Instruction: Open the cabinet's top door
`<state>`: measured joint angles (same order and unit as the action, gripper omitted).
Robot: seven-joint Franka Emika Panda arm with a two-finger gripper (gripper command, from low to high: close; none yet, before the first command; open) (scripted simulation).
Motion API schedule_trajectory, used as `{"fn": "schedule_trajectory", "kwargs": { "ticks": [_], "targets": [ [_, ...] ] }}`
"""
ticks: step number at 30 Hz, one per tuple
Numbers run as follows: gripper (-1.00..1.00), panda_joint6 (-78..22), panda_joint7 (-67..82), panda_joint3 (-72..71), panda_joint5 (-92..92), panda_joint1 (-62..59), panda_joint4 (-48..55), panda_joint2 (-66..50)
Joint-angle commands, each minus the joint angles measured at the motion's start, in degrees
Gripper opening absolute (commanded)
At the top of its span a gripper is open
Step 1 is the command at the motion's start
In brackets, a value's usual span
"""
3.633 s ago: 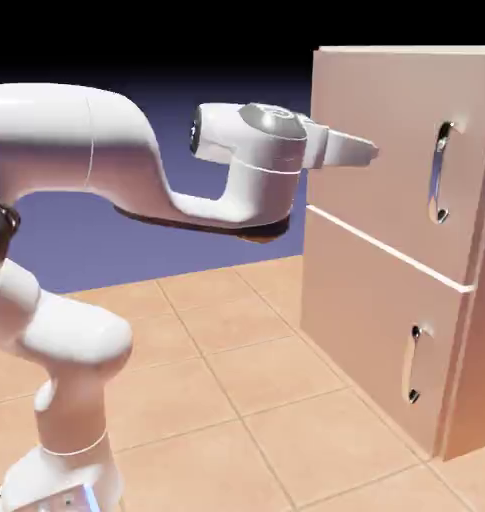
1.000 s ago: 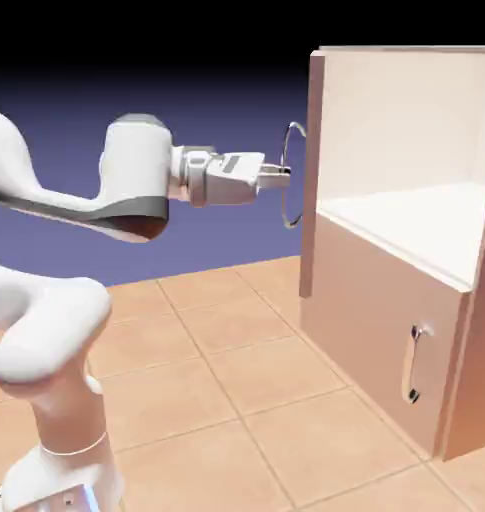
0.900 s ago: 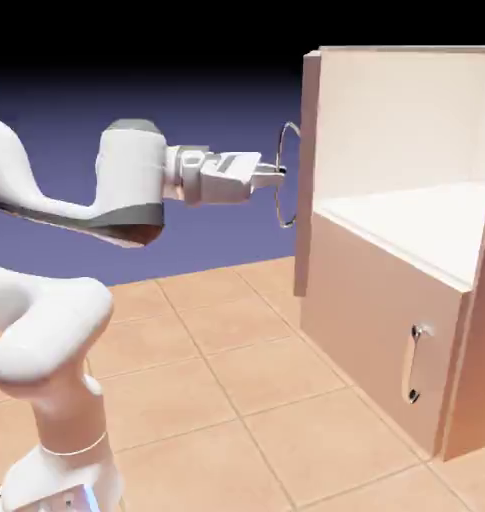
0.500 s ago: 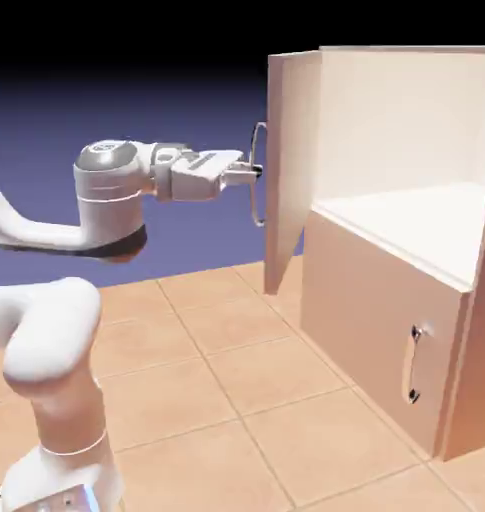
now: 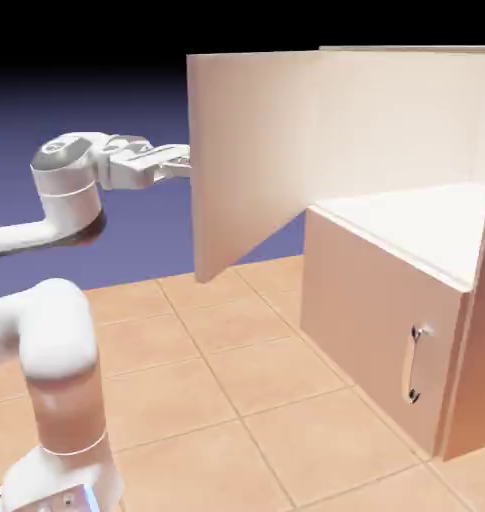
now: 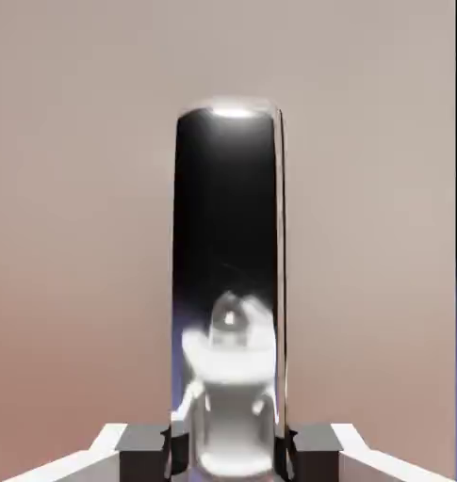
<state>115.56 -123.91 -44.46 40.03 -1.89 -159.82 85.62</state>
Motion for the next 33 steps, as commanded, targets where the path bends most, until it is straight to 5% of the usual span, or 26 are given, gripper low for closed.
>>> {"fn": "schedule_trajectory", "kwargs": {
  "ticks": [1, 13, 33],
  "targets": [
    [-1.00, -2.6, 0.1, -1.8, -1.5, -0.3, 1.5, -0.4],
    [-1.00, -29.2, 1.5, -18.3, -13.4, -13.3, 25.7, -4.5],
    [-1.00, -60.3, 8.6, -28.8, -18.2, -43.0, 67.2, -4.8]
  ]
}}
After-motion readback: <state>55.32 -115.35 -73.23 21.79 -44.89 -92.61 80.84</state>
